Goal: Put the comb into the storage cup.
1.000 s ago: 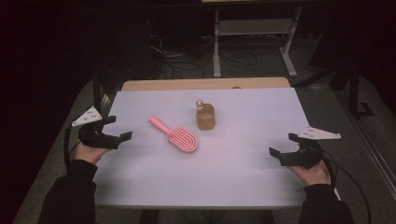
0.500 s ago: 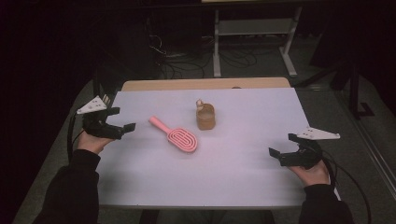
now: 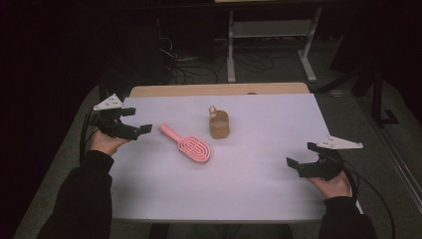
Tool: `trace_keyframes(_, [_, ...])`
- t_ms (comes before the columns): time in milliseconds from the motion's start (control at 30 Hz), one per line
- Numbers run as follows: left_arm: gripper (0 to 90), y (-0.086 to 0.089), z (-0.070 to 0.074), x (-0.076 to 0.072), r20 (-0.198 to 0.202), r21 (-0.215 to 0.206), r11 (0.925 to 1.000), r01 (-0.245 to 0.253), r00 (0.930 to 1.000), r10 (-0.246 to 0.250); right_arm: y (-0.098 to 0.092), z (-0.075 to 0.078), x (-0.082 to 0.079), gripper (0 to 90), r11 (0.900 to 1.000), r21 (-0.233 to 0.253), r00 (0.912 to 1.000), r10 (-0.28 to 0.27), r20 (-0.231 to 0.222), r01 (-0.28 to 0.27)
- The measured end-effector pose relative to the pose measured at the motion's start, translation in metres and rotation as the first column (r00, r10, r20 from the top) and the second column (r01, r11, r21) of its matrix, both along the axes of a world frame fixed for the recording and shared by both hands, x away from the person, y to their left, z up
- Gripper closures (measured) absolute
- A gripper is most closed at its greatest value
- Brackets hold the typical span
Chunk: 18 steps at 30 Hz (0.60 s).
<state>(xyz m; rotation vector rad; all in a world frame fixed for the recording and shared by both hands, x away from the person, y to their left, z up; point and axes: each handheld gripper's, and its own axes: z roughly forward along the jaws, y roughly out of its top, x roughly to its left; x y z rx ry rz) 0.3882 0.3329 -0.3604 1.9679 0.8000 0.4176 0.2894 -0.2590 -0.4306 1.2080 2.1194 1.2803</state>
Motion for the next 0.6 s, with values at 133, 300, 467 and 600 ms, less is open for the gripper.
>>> trace_keyframes(133, [0.0, -0.004, 0.002, 0.005, -0.007, 0.01, 1.0, 0.001, 1.0, -0.001, 0.0, 0.0, 0.0, 0.0, 1.0, 0.0, 1.0, 0.0, 0.002, 0.0])
trace_keyframes(300, [0.0, -0.01, 0.007, 0.017, -0.037, 0.024, 0.9997, -0.002, 0.9993, 0.003, 0.0, 0.0, 0.0, 0.0, 1.0, 0.0, 1.0, 0.001, 0.001, -0.001])
trace_keyframes(467, [2.1, -0.016, 0.011, 0.026, -0.038, 0.028, 0.9996, -0.007, 0.9993, 0.008, 0.0, 0.0, 0.0, 0.0, 1.0, 0.002, 1.0, 0.002, 0.003, -0.002])
trace_keyframes(600, [2.8, -0.022, 0.01, 0.033, -0.049, 0.034, 0.9994, 0.008, 0.9988, -0.007, 0.0, 0.0, 0.001, 0.0, 1.0, 0.0, 1.0, 0.004, 0.002, -0.004])
